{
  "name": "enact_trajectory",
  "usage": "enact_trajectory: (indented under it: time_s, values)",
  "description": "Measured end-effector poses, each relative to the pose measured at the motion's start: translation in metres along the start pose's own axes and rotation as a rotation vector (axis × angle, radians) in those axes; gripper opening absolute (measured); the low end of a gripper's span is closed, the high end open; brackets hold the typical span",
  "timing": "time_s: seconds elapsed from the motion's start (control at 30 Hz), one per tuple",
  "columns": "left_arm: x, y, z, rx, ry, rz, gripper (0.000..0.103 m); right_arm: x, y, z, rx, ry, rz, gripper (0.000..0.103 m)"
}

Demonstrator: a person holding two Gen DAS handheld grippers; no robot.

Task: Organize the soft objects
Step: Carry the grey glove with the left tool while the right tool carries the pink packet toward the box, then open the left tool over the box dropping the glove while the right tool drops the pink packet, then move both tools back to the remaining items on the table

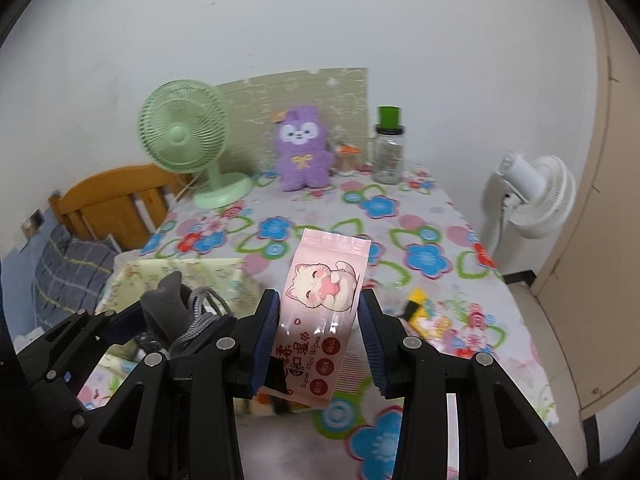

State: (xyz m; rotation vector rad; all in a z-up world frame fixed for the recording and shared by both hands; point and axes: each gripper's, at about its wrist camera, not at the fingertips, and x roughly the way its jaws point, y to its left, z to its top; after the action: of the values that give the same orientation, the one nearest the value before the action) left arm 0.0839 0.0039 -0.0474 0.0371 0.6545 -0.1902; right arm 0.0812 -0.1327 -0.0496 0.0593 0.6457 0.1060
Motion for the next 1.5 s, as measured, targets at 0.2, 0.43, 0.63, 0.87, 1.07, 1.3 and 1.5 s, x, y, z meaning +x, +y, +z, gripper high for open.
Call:
enact_trajectory:
  time_s: [0.2, 0.43, 0.63, 0.87, 1.07, 1.3, 1.5]
  values:
    - [0.006, 0.041, -0.005, -0.061, 0.016, 0.045, 0.056, 0.011, 0.039, 0.006, -0.022, 0.011, 0.067, 0.043]
    - [0.014, 0.079, -0.011, -0.103, 0.042, 0.09, 0.056, 0.03, 0.084, 0.007, -0.086, 0.037, 0.112, 0.043]
    - [0.027, 0.101, -0.018, -0.143, 0.079, 0.131, 0.057, 0.053, 0.109, 0.004, -0.112, 0.086, 0.144, 0.044]
    - [0.038, 0.113, -0.024, -0.178, 0.098, 0.143, 0.085, 0.079, 0.129, 0.003, -0.135, 0.14, 0.185, 0.047]
    - [0.038, 0.117, -0.026, -0.197, 0.102, 0.1, 0.096, 0.086, 0.137, 0.003, -0.175, 0.138, 0.156, 0.078]
    - [0.031, 0.104, -0.021, -0.202, 0.098, 0.051, 0.101, 0.083, 0.131, 0.003, -0.184, 0.148, 0.141, 0.079]
    - [0.023, 0.086, -0.017, -0.172, 0.084, 0.058, 0.101, 0.069, 0.116, 0.005, -0.172, 0.123, 0.12, 0.083]
